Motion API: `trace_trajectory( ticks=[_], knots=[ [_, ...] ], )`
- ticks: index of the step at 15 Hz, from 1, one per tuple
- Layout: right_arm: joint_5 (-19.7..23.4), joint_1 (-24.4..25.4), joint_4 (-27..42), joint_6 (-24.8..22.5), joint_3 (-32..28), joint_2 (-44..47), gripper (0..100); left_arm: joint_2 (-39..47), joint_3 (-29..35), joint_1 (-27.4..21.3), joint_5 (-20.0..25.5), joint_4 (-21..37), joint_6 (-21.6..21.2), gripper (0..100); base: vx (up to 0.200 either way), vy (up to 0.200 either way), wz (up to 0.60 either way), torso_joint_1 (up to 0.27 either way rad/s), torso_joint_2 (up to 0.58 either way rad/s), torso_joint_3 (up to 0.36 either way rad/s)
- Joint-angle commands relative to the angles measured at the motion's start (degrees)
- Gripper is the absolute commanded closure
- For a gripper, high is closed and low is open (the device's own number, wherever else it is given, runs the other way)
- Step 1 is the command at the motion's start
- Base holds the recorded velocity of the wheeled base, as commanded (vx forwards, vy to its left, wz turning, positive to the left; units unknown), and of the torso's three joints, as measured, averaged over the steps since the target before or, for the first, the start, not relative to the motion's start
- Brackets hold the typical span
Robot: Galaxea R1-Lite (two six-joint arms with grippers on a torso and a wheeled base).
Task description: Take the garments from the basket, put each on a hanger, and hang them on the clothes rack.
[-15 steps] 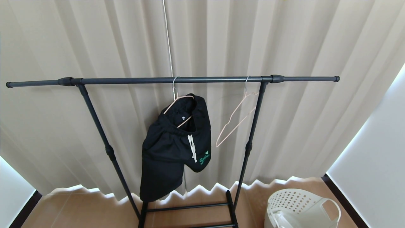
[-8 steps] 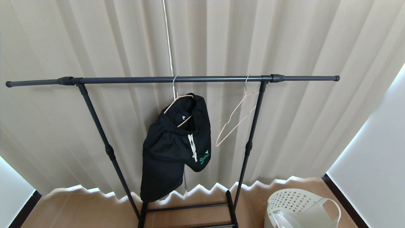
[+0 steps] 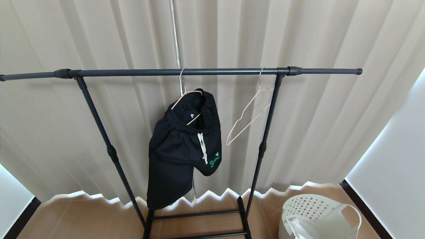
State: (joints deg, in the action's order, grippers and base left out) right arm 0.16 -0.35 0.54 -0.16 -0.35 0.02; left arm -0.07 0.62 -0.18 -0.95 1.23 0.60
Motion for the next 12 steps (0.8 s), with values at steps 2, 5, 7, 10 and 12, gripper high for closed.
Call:
trace_trajectory(
  ticks=[2,5,7,10,12],
  knots=[
    [0.02,0.0,-0.01,-0.02,0.0,-0.02,0,0.07,-0.01,0.01,-0.02,0.0,-0.07,0,0.0,0.0,0.0,-0.158,0.37,0.205],
    [0.02,0.0,-0.01,-0.02,0.0,-0.02,0,0.07,-0.01,0.01,-0.02,0.0,-0.07,0,0.0,0.0,0.0,-0.163,0.38,0.212],
    [0.02,0.0,-0.01,-0.02,0.0,-0.02,0,0.07,-0.01,0.01,-0.02,0.0,-0.07,0,0.0,0.0,0.0,-0.168,0.4,0.21],
    [0.02,0.0,-0.01,-0.02,0.0,-0.02,0,0.07,-0.01,0.01,-0.02,0.0,-0.07,0,0.0,0.0,0.0,-0.204,0.49,0.286],
    [0.02,0.0,-0.01,-0.02,0.0,-0.02,0,0.07,-0.01,0.01,-0.02,0.0,0.02,0,0.0,0.0,0.0,-0.222,0.54,0.312]
  ],
)
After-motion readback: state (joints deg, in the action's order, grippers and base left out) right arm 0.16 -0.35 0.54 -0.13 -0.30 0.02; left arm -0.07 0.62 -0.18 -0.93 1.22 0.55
